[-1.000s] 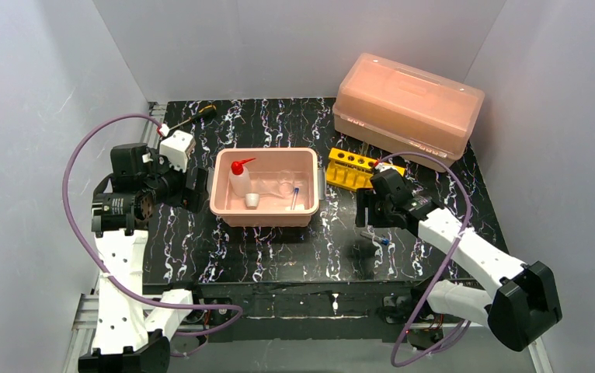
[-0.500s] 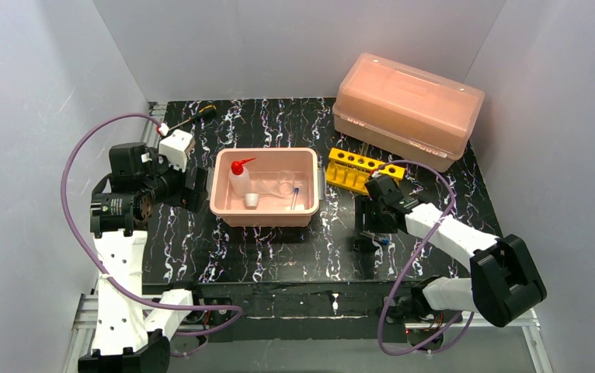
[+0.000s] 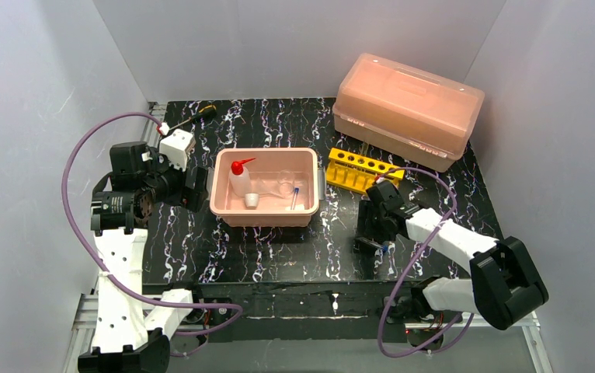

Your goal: Organize the chemistry lab equipment

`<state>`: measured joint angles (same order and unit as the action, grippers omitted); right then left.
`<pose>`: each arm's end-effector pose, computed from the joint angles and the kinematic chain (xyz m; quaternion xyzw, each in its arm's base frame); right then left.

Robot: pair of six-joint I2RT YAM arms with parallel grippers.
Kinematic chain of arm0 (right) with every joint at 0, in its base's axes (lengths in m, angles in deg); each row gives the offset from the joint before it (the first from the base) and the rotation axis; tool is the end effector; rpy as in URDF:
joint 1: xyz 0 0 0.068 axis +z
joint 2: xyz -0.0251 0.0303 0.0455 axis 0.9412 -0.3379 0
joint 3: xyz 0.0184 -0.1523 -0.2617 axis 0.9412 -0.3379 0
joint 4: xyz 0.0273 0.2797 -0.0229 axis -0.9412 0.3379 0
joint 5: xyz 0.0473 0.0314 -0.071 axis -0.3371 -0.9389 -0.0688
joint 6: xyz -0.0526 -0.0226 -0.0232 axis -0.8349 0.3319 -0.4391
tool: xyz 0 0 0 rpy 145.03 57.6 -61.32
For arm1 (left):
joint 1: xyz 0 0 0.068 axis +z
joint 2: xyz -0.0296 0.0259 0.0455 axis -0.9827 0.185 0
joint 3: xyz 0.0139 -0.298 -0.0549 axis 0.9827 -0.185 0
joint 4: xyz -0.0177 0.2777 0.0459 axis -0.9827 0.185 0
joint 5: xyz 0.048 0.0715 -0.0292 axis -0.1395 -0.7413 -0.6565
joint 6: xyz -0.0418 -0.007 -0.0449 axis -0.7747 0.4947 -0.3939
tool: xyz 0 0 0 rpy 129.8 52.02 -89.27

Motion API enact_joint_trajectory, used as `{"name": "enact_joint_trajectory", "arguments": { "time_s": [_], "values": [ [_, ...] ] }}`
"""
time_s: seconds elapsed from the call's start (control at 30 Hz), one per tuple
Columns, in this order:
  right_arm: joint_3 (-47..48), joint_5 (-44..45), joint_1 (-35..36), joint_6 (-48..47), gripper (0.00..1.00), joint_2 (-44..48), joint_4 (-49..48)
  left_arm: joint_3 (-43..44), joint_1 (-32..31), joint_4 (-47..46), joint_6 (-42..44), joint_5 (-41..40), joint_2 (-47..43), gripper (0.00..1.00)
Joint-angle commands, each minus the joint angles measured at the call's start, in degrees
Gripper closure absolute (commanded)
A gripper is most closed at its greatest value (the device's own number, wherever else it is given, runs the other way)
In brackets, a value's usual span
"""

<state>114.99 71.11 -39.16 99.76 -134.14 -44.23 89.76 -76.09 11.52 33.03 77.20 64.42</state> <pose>0.2050 0.1169 0.1780 0.0415 0.9654 0.0834 0.2435 0.1664 -0.0055 0.4405 0.1983 0.8563 -0.0513 0.4741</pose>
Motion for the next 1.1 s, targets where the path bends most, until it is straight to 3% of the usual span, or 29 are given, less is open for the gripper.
{"name": "enact_joint_trajectory", "arguments": {
  "time_s": [0.0, 0.33, 0.6, 1.07],
  "values": [
    [-0.22, 1.76, -0.15, 1.72, 0.29, 2.64, 4.51, 1.39, 0.19, 1.06, 0.53, 0.27, -0.21, 0.02],
    [3.44, 3.08, -0.16, 1.14, 0.27, 11.4, 11.67, 1.21, 0.23, 1.42, 0.22, 1.21, -0.54, 0.02],
    [6.68, 1.51, -0.18, -4.38, 0.27, 1.1, 13.26, 0.69, 0.18, 1.65, 0.42, 1.48, -1.07, 0.02],
    [10.18, -0.74, -0.33, -8.2, 0.32, -8.06, 12.56, -0.22, 0.18, 1.76, 2.33, 0.41, -2.2, 0.02]
  ]
}}
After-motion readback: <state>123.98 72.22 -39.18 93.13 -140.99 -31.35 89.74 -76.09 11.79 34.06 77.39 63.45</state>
